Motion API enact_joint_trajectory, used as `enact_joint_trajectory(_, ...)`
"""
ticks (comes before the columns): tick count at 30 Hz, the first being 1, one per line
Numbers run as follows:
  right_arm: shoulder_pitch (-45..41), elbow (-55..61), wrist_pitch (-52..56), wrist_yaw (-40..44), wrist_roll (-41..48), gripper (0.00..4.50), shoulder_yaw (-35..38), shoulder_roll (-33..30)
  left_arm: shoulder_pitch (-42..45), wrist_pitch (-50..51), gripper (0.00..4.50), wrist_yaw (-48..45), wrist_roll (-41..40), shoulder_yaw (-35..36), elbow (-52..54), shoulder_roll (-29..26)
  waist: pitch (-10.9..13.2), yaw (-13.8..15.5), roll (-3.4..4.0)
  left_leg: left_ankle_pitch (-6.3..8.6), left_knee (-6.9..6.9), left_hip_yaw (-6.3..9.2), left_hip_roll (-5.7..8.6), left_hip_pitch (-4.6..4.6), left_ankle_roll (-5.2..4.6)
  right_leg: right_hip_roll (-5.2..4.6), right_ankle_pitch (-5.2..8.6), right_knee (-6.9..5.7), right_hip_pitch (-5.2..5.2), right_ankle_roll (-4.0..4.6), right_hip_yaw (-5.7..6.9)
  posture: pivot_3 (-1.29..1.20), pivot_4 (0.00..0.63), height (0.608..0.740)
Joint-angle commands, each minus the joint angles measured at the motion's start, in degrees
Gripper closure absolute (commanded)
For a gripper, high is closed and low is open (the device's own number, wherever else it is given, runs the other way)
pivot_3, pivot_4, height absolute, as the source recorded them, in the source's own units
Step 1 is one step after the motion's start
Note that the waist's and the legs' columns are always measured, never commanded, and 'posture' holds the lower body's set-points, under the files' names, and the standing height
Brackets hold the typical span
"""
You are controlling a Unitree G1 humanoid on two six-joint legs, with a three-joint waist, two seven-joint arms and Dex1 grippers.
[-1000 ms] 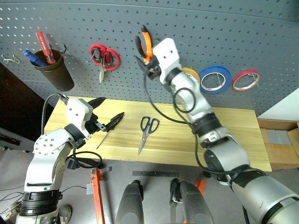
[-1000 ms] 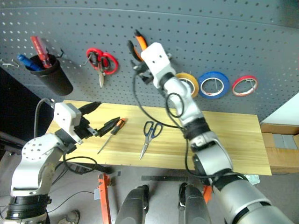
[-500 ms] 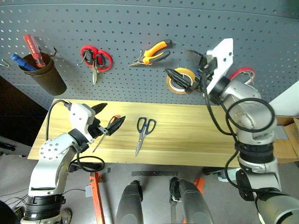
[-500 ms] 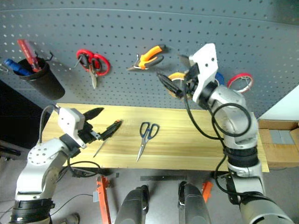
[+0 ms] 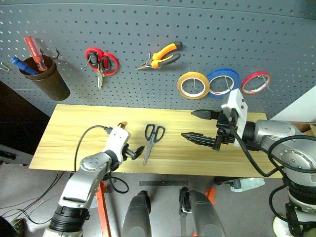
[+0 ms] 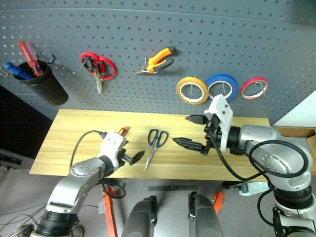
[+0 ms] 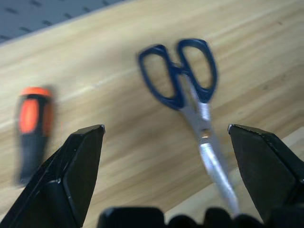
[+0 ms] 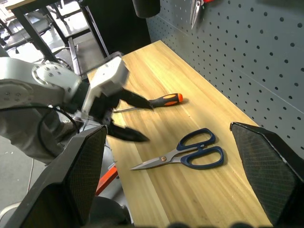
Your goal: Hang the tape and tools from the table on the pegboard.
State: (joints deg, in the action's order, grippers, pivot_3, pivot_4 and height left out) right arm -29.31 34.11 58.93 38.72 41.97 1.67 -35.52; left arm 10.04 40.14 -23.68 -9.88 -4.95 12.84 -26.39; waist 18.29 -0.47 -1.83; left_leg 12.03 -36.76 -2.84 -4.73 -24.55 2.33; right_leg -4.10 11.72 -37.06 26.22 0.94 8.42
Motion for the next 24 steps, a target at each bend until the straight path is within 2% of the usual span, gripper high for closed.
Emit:
enact_joint_trajectory(1, 0.3, 1.9, -1.5, -0.2, 0.4, 0.02, -0.5, -0.4, 1.9, 3.5, 0.0, 2.3, 1.8, -3.3, -0.3, 2.7, 0.0, 0.0, -0.01, 0.0, 0.0, 0.02, 0.0, -0.04, -0.01, 0.0, 0.0, 0.02, 0.01, 0.0, 0.0, -0.13, 0.31, 0.74)
enact_joint_trajectory(7, 1.2, 2.5, -2.0, -0.6, 0.0, 0.02, -1.7, -0.8, 6.1, 9.9, 0.0, 8.9, 6.1, -5.4, -6.0, 8.1, 0.0, -0.1, -0.09, 0.03, -0.11, 0.06, 0.04, -0.14, -0.05, 0.0, -0.01, 0.02, 0.04, -0.02, 0.04, -0.15, 0.313, 0.74)
enact_joint_trajectory(10, 2.3, 3.4, -1.7, -1.2, 0.4, 0.02, -2.0, -0.7, 9.4, 11.8, 0.0, 11.6, 8.4, -6.8, -12.5, 10.5, 0.1, -0.3, -0.09, 0.03, -0.14, 0.1, 0.04, -0.13, -0.05, 0.0, -0.02, -0.02, 0.04, -0.03, 0.06, -0.16, 0.315, 0.74)
enact_joint_trajectory(15, 3.1, 4.1, -1.7, -1.2, 0.3, 0.02, -2.8, -1.5, 13.7, 12.7, 0.0, 12.5, 8.9, -5.9, -19.1, 13.3, 0.1, -0.6, -0.13, 0.03, -0.2, 0.22, 0.08, -0.16, -0.04, -0.02, -0.03, -0.01, -0.03, -0.04, 0.07, -0.17, 0.317, 0.74)
enact_joint_trajectory(24, 2.9, 3.9, -1.7, -1.2, 0.4, 0.02, -3.1, -1.7, 16.8, 12.9, 0.0, 10.6, 8.6, -5.4, -23.8, 13.8, 0.1, -1.2, -0.13, 0.02, -0.2, 0.19, 0.11, -0.11, -0.05, -0.02, -0.05, -0.06, -0.06, -0.08, 0.06, -0.17, 0.318, 0.74)
